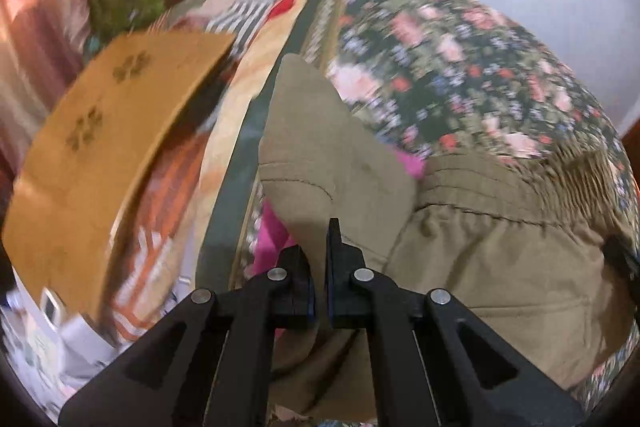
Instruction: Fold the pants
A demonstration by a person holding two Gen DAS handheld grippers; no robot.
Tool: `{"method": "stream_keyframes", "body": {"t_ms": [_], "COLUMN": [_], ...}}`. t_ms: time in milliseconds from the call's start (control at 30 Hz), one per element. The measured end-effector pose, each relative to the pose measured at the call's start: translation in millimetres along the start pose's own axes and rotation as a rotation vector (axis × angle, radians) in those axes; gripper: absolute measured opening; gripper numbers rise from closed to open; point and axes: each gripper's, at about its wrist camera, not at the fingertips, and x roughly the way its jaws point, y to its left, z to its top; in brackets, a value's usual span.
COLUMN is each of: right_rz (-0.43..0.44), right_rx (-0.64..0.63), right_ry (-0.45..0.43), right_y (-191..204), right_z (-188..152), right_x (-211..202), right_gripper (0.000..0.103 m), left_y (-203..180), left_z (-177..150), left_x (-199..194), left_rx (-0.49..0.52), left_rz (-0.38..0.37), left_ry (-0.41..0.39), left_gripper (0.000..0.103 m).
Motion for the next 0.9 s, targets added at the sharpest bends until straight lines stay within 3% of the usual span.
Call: {"method": "stream_keyframes", "body": {"t_ms": [100, 167, 267, 367, 500, 667, 900], "right_rz": [0.006, 0.017, -0.001, 0.0, 0.017, 0.02, 0.013], "right_rx": [0.016, 0.029, 0.01, -0.005, -0.005, -0.007, -0.048], "right_ry": [0.006, 0.025, 0.045, 0.057, 0.063, 0.059, -0.08], "right_y": [-6, -8, -6, -5, -1, 7, 27], "right_z": [-7, -9, -16, -27, -43, -51, -39], "right_x": [-2, -5, -14, -24, -39, -66, -140], "right_gripper": [0.01, 0.018, 0.021, 0.028, 0.028, 0.028, 0.028], "left_y": [12, 18, 22, 25, 29, 25, -4], "left_z": [-8, -13, -23, -38, -58, -73, -83], "left_x": [13, 15, 14, 9, -4, -34, -134], "left_rx": [-0.031, -0.028, 0.008, 0.061, 0.107, 0.14, 0.221], "left_rz": [-0.007, 0.004, 0.056, 0.093, 0.119, 0.1, 0.067], "left_ry": [0.032, 0.037, 0.055, 0.081, 0.107, 0.113, -0.037], "left_gripper": [0.011, 0.021, 0.036, 0.044, 0.044, 0.044, 0.044]}}
